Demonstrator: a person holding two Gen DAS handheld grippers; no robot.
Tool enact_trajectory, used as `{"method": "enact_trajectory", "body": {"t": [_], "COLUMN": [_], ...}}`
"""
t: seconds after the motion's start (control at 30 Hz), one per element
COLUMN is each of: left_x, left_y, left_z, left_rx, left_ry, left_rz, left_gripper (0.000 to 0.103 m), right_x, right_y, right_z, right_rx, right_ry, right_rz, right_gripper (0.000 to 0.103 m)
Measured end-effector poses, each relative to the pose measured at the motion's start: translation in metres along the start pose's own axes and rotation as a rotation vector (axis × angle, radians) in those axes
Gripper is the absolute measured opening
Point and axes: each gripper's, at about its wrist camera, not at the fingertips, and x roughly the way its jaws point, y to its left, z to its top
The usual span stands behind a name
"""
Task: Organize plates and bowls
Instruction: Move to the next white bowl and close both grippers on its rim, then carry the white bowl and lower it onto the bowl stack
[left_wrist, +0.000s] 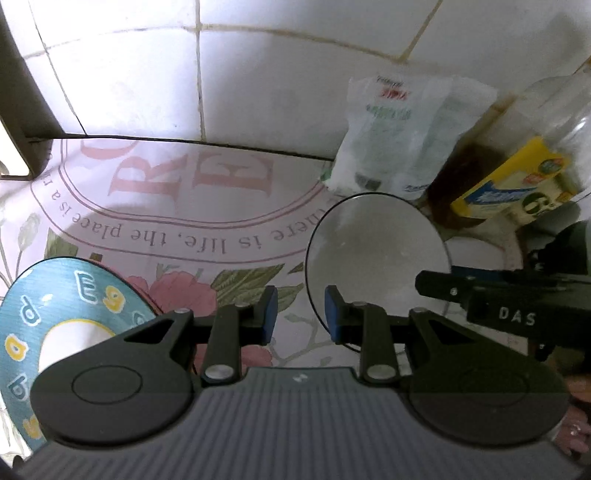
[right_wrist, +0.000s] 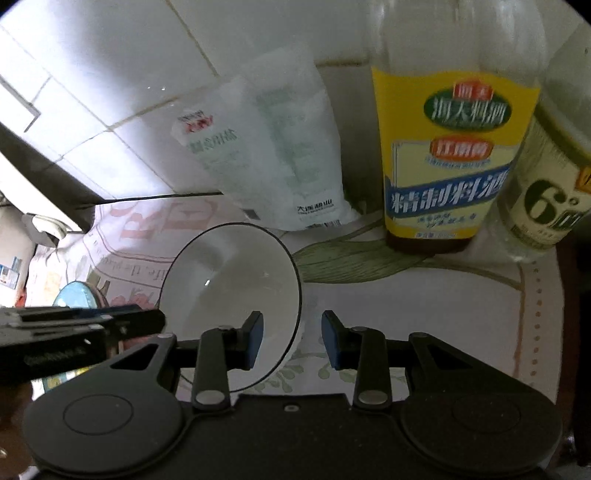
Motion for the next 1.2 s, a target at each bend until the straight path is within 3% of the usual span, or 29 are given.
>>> {"method": "enact_trajectory", "body": {"t": [0.07,0.1,0.2,0.47,1.2], "left_x": [0.007,0.009,0.009,-0.007,-0.161], "left_y": [0.000,0.000,-0.005,-0.018,-0.014], "left_z": [0.000,0.001,0.003,0.000,-0.045], "left_rx": [0.009,-0.006,-0.001,0.052,0.131], "left_ry": [0.012,0.017,0.027,0.019,-0.070], "left_rz": [-0.016,-0.027,-0.023,0.001,-0.081], "left_gripper": [0.010,0.007,0.006,0.006,0.006], "right_x": [0.006,0.008,0.009,-0.008,-0.138], "right_y": [-0.004,-0.008,-0.014,-0.011,0.068], "right_z": [0.000,-0.001,-0.002,-0.010,-0.070], "right_rx": [0.044,0.084,0.123,0.171,0.129], "right_ry": [0.009,0.014,0.005,-0.019,-0.138], "right_rz": [0.034,0.056,0.046,0.027,-0.010], "right_gripper": [0.034,0.026,0.015,0.014,0.015]}}
